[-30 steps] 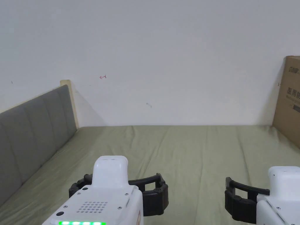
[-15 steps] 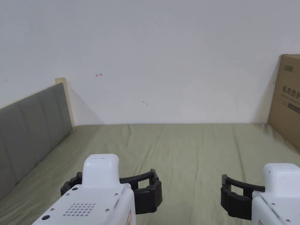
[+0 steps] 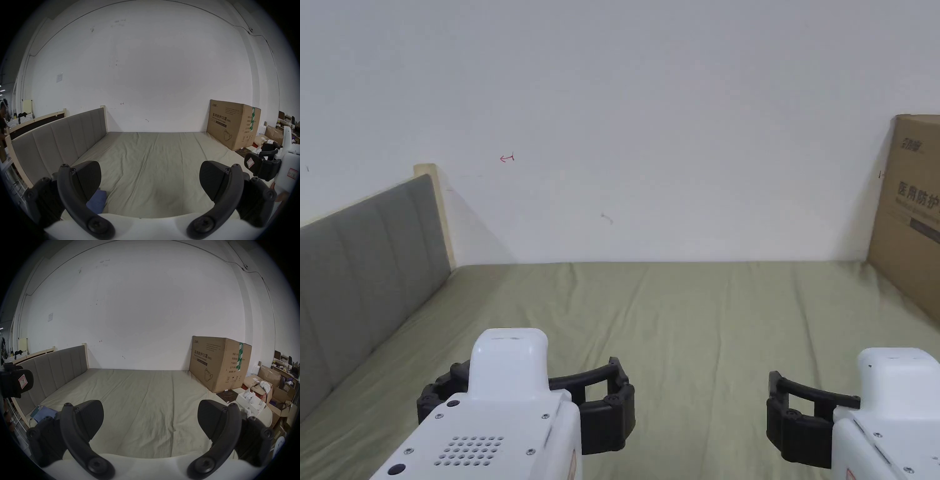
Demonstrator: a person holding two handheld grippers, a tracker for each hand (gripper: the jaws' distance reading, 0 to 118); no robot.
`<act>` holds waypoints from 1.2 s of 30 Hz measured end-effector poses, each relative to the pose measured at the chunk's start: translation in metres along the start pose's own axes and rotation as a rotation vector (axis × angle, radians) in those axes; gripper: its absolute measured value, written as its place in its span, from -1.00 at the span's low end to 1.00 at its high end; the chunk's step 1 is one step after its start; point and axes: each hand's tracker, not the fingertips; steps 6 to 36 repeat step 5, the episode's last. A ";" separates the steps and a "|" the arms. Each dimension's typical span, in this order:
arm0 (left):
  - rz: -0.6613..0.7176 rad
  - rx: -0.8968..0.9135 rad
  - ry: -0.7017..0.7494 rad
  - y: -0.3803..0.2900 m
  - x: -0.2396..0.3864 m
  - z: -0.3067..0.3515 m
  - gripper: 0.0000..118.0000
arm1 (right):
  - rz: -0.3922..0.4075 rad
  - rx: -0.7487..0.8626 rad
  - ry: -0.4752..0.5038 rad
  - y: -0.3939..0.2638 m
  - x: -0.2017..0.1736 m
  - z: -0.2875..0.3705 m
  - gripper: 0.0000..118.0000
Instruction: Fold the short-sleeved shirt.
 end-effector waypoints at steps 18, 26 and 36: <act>0.000 0.005 0.001 0.000 0.000 0.001 1.00 | -0.007 -0.002 0.000 0.000 0.001 0.000 0.96; 0.000 0.005 0.001 0.000 0.000 0.001 1.00 | -0.007 -0.002 0.000 0.000 0.001 0.000 0.96; 0.000 0.005 0.001 0.000 0.000 0.001 1.00 | -0.007 -0.002 0.000 0.000 0.001 0.000 0.96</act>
